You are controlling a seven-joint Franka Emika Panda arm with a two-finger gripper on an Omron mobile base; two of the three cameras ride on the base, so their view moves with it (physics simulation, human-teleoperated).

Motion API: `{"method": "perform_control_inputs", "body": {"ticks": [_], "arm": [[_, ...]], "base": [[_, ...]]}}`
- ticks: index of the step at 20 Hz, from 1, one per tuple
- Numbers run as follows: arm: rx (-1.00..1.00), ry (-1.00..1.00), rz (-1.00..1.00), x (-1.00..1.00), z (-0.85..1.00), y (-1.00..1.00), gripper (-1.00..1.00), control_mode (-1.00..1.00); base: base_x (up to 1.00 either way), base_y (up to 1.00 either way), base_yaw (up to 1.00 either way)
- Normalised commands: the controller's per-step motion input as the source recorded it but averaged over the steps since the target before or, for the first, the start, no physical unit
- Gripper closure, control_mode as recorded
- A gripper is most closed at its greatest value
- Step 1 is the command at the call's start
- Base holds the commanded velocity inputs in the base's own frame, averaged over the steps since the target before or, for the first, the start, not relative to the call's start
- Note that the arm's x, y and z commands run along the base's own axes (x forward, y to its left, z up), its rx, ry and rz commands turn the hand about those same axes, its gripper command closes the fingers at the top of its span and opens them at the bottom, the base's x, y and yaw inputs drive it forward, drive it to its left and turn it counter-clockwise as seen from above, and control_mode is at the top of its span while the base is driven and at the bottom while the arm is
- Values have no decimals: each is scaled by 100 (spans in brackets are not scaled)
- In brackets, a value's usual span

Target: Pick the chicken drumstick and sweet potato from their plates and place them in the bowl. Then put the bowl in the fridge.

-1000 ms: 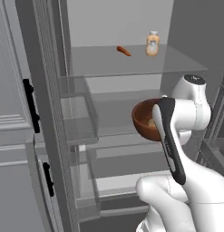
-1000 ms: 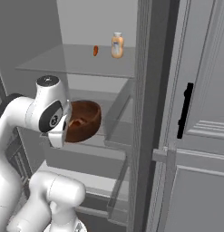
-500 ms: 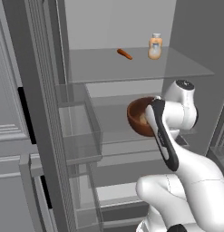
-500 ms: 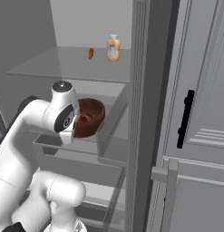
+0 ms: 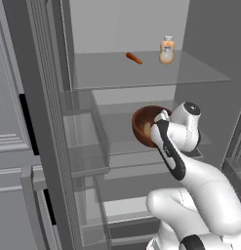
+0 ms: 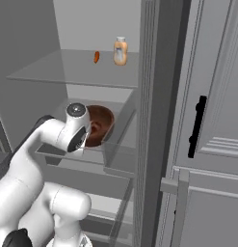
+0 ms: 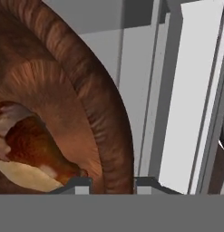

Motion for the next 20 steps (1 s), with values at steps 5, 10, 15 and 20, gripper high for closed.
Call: {"method": "perform_control_inputs", "body": {"ticks": [5,10,15,20], "arm": [[0,-3,0,53,-25,0,100,-100],[0,-2,0,43,-23,0,100,-100],[0,-1,0,38,-14,0,100,-100],[0,-11,0,23,-4,10,-100,-100]], "base": [[0,0,0],[0,0,0],[0,0,0],[0,0,0]]}}
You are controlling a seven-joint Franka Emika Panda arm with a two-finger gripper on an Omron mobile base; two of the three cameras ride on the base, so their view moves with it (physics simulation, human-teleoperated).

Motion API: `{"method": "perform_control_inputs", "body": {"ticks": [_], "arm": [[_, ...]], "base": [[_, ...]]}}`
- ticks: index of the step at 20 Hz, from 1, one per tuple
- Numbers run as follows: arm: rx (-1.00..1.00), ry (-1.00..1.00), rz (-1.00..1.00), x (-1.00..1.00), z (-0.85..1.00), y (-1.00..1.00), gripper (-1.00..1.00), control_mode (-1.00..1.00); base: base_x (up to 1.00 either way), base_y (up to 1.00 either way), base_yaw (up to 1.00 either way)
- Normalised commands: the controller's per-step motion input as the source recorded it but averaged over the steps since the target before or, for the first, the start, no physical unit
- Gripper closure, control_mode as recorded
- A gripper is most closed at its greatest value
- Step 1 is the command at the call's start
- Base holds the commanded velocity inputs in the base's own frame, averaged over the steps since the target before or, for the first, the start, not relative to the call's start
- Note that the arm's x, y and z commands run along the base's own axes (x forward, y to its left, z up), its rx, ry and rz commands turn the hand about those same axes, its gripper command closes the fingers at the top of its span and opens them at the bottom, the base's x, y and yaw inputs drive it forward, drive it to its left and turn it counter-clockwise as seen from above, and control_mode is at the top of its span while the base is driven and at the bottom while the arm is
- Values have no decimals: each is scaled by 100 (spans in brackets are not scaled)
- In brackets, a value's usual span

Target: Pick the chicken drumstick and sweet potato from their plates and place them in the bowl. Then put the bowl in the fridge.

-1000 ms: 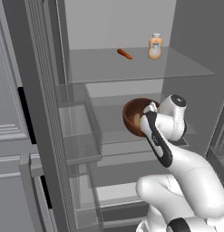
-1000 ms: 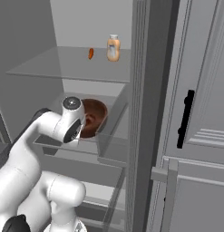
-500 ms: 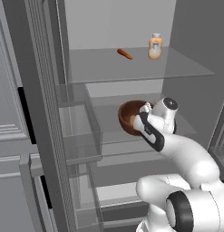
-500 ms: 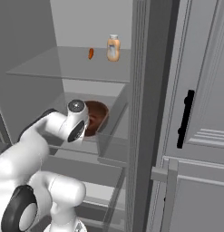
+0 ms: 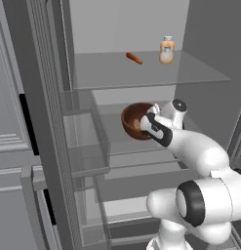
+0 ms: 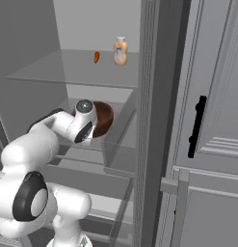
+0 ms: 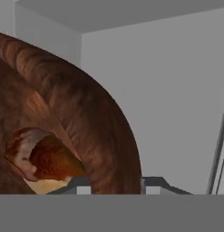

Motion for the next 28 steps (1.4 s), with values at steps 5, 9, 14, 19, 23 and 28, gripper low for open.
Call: {"method": "perform_control_inputs", "body": {"ticks": [5,9,14,19,23,28], "arm": [[0,-20,-1,-2,12,0,-100,-100],[0,-25,0,-24,43,0,-100,-100],[0,-24,0,-38,54,5,-100,-100],[0,-2,2,-86,90,0,-100,-100],[0,12,3,-100,100,0,-100,-100],[-1,16,3,-100,70,0,-100,-100]], "base": [[0,0,0],[0,0,0],[0,0,0],[0,0,0],[0,0,0],[0,0,0]]}}
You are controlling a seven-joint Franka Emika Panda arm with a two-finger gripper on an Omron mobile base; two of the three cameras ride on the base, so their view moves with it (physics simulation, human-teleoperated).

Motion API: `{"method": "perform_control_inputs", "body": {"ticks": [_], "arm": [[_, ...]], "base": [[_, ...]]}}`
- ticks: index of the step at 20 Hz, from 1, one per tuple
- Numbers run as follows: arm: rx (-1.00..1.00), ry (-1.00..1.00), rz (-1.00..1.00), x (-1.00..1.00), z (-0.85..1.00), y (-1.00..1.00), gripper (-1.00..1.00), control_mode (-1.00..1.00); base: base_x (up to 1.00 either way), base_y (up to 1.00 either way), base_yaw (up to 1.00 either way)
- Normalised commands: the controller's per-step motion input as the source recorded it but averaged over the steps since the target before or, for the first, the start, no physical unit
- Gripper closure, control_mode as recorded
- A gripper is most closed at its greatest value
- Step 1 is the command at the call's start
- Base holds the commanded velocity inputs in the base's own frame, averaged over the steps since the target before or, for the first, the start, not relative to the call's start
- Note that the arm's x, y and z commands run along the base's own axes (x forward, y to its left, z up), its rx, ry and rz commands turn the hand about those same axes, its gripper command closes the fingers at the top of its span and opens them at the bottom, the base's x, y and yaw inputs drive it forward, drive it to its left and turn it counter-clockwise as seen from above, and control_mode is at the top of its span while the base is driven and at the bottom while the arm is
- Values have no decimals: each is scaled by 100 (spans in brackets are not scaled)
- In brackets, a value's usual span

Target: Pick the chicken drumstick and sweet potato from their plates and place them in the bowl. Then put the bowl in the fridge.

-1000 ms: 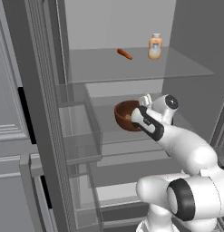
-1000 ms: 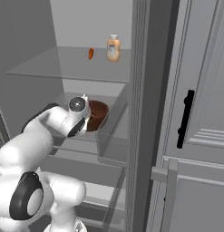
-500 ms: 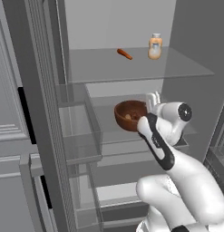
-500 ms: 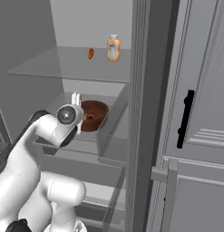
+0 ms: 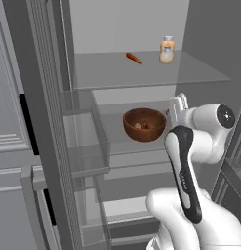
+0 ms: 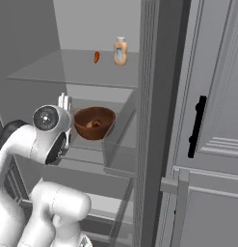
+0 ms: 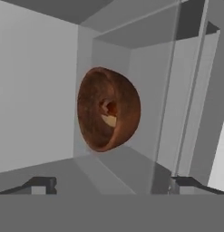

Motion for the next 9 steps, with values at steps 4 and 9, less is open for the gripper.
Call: {"method": "perform_control_inputs", "body": {"ticks": [4,9], "arm": [[-3,2,0,-100,32,0,-100,-100],[-3,3,0,-97,1,-4,-100,-100]], "base": [[0,0,0],[0,0,0]]}}
